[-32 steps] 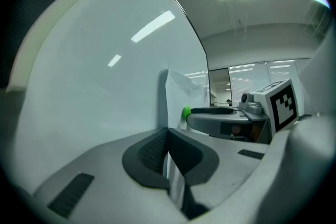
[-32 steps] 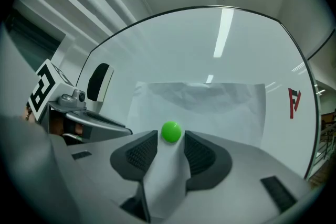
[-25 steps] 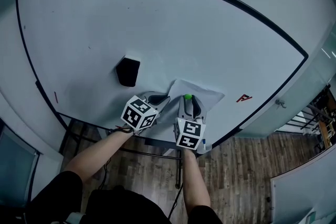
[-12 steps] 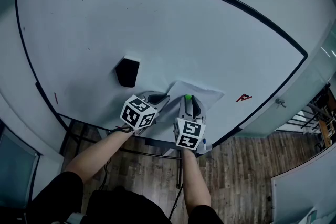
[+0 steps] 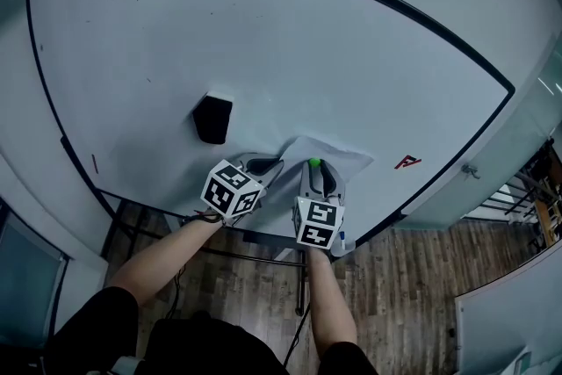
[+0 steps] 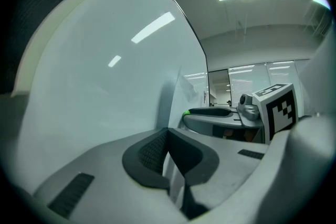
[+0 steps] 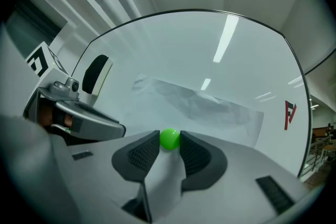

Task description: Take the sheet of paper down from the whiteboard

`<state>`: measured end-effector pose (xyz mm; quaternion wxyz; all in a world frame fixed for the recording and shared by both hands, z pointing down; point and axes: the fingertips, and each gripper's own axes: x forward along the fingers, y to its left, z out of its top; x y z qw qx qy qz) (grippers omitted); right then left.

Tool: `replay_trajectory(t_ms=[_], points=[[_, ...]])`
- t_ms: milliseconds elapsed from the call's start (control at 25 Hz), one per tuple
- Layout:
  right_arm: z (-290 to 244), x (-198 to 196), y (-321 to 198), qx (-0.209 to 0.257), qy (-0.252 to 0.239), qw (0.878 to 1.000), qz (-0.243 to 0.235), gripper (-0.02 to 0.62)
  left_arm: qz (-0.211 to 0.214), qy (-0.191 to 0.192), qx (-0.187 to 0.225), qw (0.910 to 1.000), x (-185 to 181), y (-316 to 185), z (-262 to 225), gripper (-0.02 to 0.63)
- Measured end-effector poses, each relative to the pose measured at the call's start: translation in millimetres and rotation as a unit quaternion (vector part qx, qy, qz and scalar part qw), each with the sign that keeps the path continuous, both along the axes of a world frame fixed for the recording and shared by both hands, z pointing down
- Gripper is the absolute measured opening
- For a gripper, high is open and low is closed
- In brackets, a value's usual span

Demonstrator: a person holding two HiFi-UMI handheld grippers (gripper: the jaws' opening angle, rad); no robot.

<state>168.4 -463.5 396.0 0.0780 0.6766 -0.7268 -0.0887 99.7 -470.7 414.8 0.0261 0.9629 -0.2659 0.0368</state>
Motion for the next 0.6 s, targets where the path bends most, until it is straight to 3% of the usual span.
replay_trajectory(t_ms=[600], points=[[6.9,-2.1,0.1,-0.009,0.017,1.0,-0.012,0.13,-0.016,-0.009,0.002,0.9998,-6.0,1.5,1.5,0.018]])
